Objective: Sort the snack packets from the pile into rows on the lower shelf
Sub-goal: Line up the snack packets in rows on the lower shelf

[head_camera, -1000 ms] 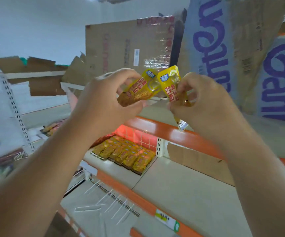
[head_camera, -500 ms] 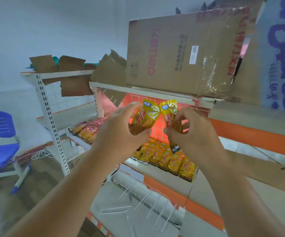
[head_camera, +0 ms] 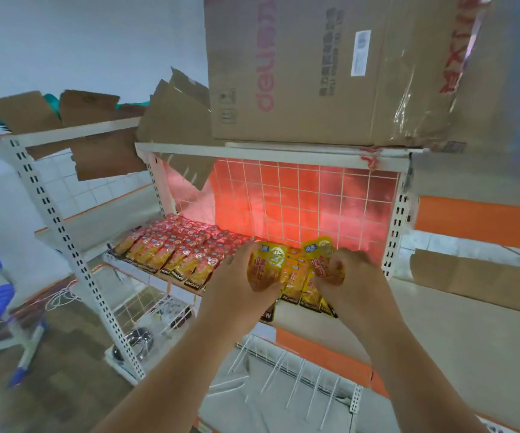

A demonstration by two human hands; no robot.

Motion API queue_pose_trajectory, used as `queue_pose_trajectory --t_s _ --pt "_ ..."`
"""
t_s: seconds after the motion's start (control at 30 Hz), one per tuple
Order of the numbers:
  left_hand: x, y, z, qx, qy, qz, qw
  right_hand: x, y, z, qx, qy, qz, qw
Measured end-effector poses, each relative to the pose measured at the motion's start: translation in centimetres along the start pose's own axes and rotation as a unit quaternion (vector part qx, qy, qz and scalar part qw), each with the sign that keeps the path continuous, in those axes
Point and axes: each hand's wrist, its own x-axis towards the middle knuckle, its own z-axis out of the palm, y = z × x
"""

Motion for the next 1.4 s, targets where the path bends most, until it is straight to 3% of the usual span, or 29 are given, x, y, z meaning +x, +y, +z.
queue_pose_trajectory --t_s 0.27,0.47,0.73,0.93,1.1,1.4 --pt "6.0 -4.6 7.8 0.066 -0.132 -0.03 0.989 3.8 7.3 7.9 -0.092 -0.061 0.089 0.99" --pt "9.4 -5.4 12.9 0.075 -0.188 -0.044 0.978 5.2 10.0 10.9 -0.099 -0.085 0.144 0.981" --pt "11.1 -7.3 17.0 0.091 -0.209 -0.027 0.973 5.4 10.7 14.9 -0.105 -0.109 0.219 0.964" --pt "12.5 -8.3 18.8 0.079 -0.211 0.01 0.974 6.3 10.2 17.4 -0.106 -0.072 0.289 0.949" --pt "13.2 -10.2 19.7 0.131 -0.238 0.08 0.959 7.1 9.5 19.4 -0.126 -0.05 0.33 0.934" --pt "14.3 -11.7 19.3 0.105 -0.263 0.128 0.95 6.9 9.7 20.7 -0.16 -0.028 0.33 0.93"
